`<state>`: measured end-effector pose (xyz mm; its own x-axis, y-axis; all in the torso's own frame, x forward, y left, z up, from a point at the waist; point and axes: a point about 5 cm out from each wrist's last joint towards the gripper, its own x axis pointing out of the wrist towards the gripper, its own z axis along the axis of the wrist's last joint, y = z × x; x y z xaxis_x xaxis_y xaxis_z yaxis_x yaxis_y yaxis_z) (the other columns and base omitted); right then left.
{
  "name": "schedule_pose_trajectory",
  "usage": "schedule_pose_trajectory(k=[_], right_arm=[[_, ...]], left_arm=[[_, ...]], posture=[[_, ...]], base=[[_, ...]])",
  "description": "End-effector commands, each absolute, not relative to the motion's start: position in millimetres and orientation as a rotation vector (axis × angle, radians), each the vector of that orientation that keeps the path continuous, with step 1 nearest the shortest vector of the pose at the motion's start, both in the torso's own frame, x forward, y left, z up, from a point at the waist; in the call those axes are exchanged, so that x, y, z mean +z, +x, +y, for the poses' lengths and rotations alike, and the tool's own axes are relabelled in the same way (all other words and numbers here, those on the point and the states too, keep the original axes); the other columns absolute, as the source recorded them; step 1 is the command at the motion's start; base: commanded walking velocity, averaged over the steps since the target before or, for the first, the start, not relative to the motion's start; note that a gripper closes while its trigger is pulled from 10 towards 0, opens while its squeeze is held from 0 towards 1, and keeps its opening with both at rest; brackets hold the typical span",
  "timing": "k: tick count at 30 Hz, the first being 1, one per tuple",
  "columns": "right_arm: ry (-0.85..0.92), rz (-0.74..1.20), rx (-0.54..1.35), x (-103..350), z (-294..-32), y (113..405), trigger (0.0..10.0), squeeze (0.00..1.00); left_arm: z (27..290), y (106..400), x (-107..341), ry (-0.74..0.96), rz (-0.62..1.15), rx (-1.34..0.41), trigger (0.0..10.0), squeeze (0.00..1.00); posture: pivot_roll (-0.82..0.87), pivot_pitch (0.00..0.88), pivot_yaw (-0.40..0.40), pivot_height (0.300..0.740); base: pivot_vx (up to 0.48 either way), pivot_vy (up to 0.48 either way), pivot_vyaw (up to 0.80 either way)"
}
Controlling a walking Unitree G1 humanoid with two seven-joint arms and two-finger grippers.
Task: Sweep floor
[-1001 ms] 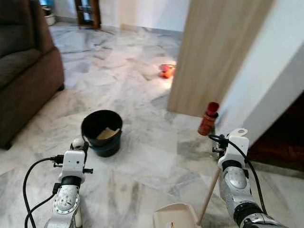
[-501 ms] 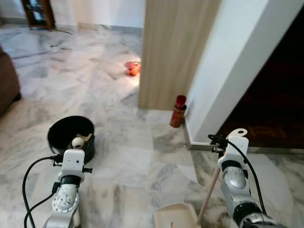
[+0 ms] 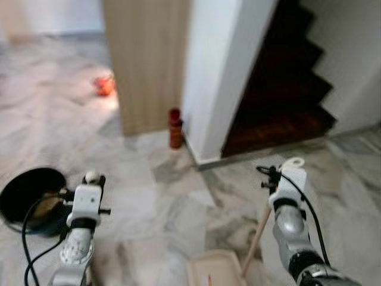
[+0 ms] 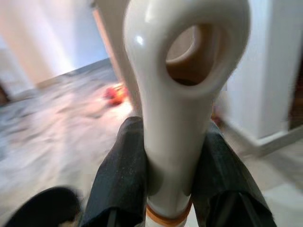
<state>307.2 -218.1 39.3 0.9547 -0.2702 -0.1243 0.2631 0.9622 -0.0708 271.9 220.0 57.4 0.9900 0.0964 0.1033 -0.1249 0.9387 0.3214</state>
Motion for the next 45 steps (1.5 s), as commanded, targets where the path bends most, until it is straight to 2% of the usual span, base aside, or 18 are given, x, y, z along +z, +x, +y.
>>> schedule_pose_trajectory(k=[1, 7, 18, 24, 45], right_arm=[[-0.062, 0.105, -0.258, 46.8, -215.5, 313.1, 10.0, 0.0], [-0.06, 0.101, -0.256, 47.7, -214.0, 314.3, 10.0, 0.0], [-0.058, 0.103, -0.261, 47.0, -213.7, 313.7, 10.0, 0.0], [-0.052, 0.102, -0.262, 46.9, -213.1, 313.7, 10.0, 0.0], [-0.051, 0.1, -0.268, 46.4, -213.0, 313.0, 10.0, 0.0]], left_arm=[[221.6, 272.7, 61.3, 0.353, -0.11, 0.108, 10.0, 0.0], [221.5, 274.0, 62.2, 0.353, -0.113, 0.107, 10.0, 0.0], [222.2, 274.4, 62.2, 0.355, -0.111, 0.111, 10.0, 0.0], [222.0, 275.2, 63.0, 0.355, -0.114, 0.109, 10.0, 0.0], [218.7, 275.9, 63.7, 0.327, -0.117, 0.089, 10.0, 0.0]], posture=[[0.07, 0.0, -0.062, 0.74], [0.07, 0.0, -0.061, 0.74], [0.07, 0.0, -0.059, 0.74], [0.07, 0.0, -0.056, 0.74], [0.07, 0.0, -0.058, 0.74]], base=[[0.0, 0.0, -0.8], [0.0, -0.266, -0.8], [0.0, 0.0, -0.8], [0.0, -0.361, -0.8], [0.0, 0.0, -0.8]])
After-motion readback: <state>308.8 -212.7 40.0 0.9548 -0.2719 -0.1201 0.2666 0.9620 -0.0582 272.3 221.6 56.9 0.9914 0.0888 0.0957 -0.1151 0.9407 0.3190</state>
